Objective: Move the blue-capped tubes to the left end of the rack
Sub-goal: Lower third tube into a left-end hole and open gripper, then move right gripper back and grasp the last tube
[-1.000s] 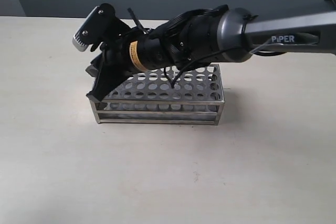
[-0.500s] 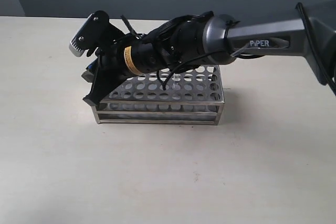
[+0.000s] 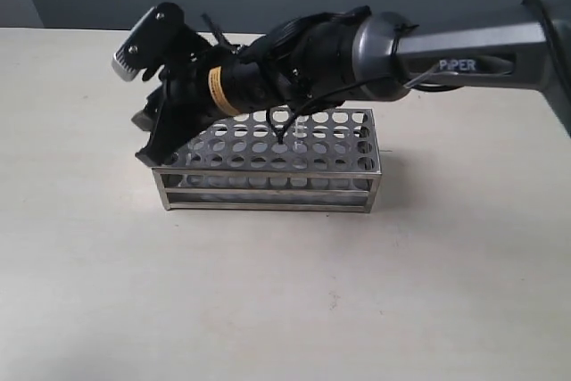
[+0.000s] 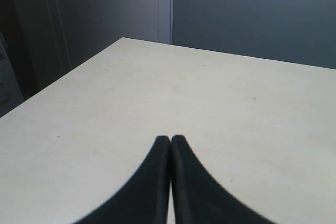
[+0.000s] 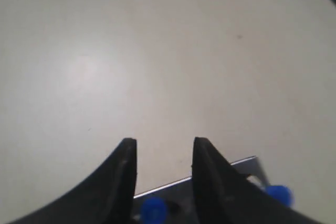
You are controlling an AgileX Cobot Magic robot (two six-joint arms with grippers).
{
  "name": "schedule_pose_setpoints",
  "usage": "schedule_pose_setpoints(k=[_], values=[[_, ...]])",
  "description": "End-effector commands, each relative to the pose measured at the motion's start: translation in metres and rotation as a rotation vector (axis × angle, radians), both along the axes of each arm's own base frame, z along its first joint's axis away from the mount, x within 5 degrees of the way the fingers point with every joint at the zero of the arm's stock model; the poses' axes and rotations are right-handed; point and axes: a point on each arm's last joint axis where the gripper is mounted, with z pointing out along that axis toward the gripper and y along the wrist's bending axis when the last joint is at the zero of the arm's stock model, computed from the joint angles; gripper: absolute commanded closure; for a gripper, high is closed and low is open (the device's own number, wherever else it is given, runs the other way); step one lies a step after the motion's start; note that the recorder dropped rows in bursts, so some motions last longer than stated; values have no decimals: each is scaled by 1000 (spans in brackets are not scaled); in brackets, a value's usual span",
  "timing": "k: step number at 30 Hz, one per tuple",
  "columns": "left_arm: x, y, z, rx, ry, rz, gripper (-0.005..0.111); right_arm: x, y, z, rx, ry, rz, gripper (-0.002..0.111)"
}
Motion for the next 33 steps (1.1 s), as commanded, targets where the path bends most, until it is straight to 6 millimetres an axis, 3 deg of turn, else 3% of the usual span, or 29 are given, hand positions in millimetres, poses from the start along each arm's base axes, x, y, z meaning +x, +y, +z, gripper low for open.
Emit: schedule_pose_setpoints(k=[1, 2, 4, 6, 8, 11, 15, 17, 27, 33], values=[[0, 0, 0, -4, -4, 2, 106, 17, -23, 67, 70, -215, -263, 73], [0, 0, 0, -4, -4, 2, 106, 24, -37, 89, 114, -240, -391, 73], [0, 0, 0, -4, -4, 2, 106, 34, -62, 102, 158, -195, -484, 73], [0, 0, 0, -4, -4, 2, 106, 45, -90, 92, 148, -130, -572, 73], [0, 0, 0, -4, -4, 2, 106, 47, -115, 68, 111, -35, -570, 72], [0, 0, 1, 1, -5, 2, 106, 38, -130, 39, 104, 118, -453, 69], [0, 0, 1, 1, -5, 2, 106, 41, -138, 29, 46, 86, -525, 51], [0, 0, 1, 1, -5, 2, 106, 45, -141, 27, 17, 55, -557, 48], [0, 0, 1, 1, -5, 2, 106, 51, -135, -19, -76, 124, -551, 48], [0, 0, 1, 1, -5, 2, 106, 52, -135, -26, -87, 137, -553, 52]])
